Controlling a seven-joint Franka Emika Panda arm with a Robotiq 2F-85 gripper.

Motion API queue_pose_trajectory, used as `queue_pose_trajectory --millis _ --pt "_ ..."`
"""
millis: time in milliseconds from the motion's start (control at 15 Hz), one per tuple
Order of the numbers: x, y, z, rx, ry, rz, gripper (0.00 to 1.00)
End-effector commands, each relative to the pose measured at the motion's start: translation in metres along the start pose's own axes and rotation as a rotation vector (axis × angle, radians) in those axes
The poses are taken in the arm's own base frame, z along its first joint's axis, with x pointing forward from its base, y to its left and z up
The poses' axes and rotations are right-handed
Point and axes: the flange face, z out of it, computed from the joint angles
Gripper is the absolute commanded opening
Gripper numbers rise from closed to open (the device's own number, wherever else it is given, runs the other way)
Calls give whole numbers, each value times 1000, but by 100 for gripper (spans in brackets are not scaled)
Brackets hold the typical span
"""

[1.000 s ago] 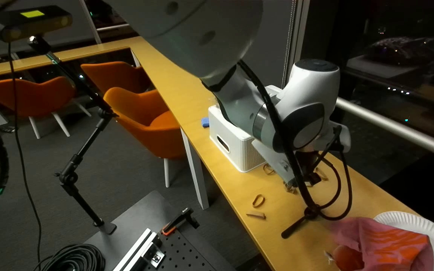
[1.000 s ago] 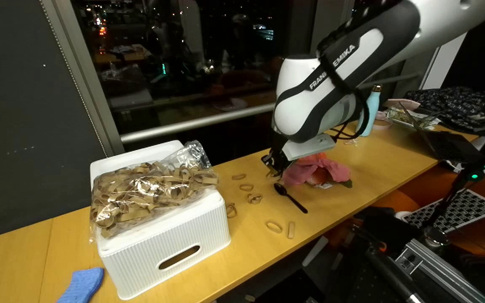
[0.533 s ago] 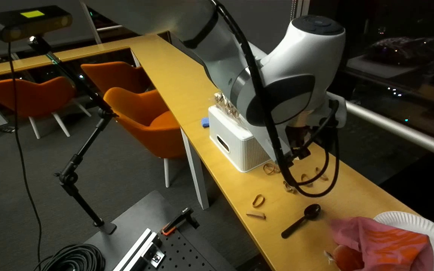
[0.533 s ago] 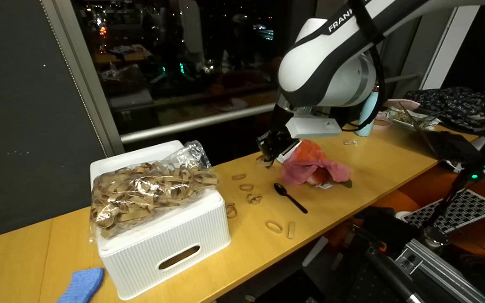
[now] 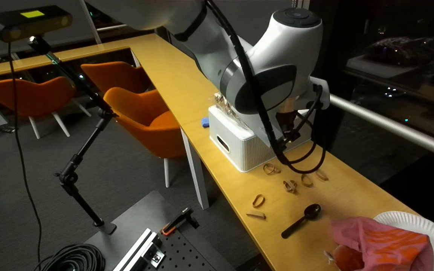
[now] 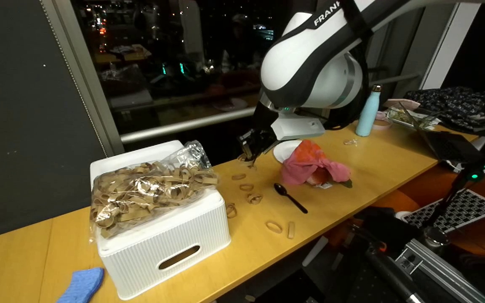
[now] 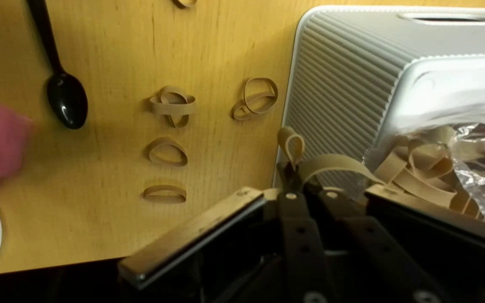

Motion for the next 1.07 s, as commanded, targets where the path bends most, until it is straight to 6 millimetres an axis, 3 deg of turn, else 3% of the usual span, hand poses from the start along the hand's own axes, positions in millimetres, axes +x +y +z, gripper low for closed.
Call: queue_pose_trajectory --millis 0,467,1000 --pt "24 -17 8 16 45 -57 1" --pt "40 -53 23 107 62 -161 1" --pt "54 -68 36 178 122 -257 1"
